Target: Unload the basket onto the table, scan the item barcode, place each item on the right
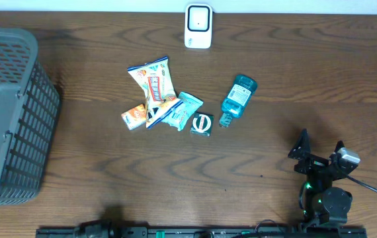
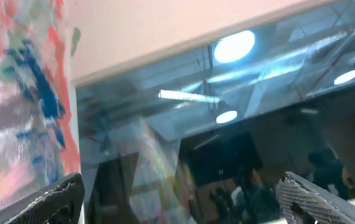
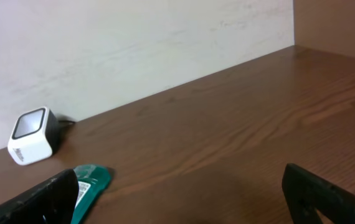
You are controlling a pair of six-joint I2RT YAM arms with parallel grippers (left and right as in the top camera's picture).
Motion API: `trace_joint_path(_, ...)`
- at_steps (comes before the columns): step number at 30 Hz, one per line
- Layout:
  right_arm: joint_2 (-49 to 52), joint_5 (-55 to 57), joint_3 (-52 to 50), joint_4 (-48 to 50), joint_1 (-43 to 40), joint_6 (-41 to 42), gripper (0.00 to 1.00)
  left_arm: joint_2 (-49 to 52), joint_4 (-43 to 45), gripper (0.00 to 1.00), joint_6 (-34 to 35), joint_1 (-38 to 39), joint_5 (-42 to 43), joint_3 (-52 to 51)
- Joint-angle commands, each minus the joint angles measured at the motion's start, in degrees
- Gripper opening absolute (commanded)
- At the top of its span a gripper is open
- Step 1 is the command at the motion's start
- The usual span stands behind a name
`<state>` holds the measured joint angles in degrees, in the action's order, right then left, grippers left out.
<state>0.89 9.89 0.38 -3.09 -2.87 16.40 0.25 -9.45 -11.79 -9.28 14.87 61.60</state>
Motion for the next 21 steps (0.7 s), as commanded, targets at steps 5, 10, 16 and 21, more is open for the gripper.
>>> trace_joint_path(5, -0.17, 0.04, -0.07, -0.13, 0.2, 0.72, 0.99, -0.09, -1.09, 0.98, 0.37, 0.2, 0.11, -9.68)
trace_joint_path(10, -0.13, 0.04, -0.07, -0.13, 0.2, 0.72, 0.99, -0.09, 4.48, 0.98, 10.8, 0.2, 10.82, -17.11)
trace_joint_path(16, -0.13, 0.04, -0.07, -0.13, 0.2, 0.72, 0.99, -0.09, 5.95, 0.98, 15.28, 0.31, 11.3, -20.04)
trace_joint_path(21, -0.13, 0.07, -0.04, -0.13, 0.2, 0.72, 0.99, -0.09, 5.88, 0.98, 15.56, 3.19, 11.3, -20.11)
